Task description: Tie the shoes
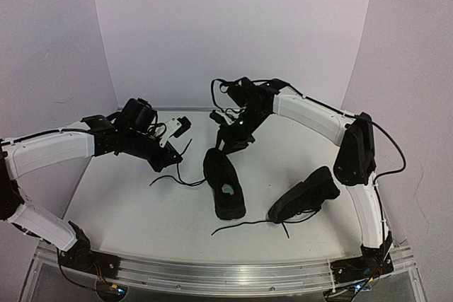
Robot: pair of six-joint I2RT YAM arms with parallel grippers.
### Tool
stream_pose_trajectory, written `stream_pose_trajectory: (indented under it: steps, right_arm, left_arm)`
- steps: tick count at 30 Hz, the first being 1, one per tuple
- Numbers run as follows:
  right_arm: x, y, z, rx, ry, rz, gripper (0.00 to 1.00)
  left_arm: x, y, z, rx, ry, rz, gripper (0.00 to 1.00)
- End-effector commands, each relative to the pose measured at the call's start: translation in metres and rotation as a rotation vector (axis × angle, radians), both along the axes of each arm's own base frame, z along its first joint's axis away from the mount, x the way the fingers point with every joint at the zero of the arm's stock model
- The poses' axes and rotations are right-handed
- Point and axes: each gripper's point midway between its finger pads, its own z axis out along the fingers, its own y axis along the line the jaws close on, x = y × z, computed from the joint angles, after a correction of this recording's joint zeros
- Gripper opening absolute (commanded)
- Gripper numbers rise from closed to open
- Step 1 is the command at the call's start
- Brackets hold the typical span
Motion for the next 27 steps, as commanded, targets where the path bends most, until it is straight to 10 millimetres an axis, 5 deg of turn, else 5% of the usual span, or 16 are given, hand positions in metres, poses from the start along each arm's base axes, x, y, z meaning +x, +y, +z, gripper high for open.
stream_pose_trajectory:
  steps: [1,21,27]
  right_arm:
    - [-0.005,0.006,-0.015,-0.048,-0.020,0.044,0.30]
    - [-0.007,0.011,-0.048,-0.241,-0.167,0.081,0.21]
    - [-0.002,0.006,-0.040,-0.260,-0.204,0.061,0.06]
  left_arm:
    - [0.014,-0.017,0.025,-0.046,-0.087,-0.039,0.00]
    - [-0.013,0.011,0.000,-0.005,-0.027,-0.011,0.00]
    - [-0.006,0.006,-0.004,0.006,-0.032,-0.013,0.00]
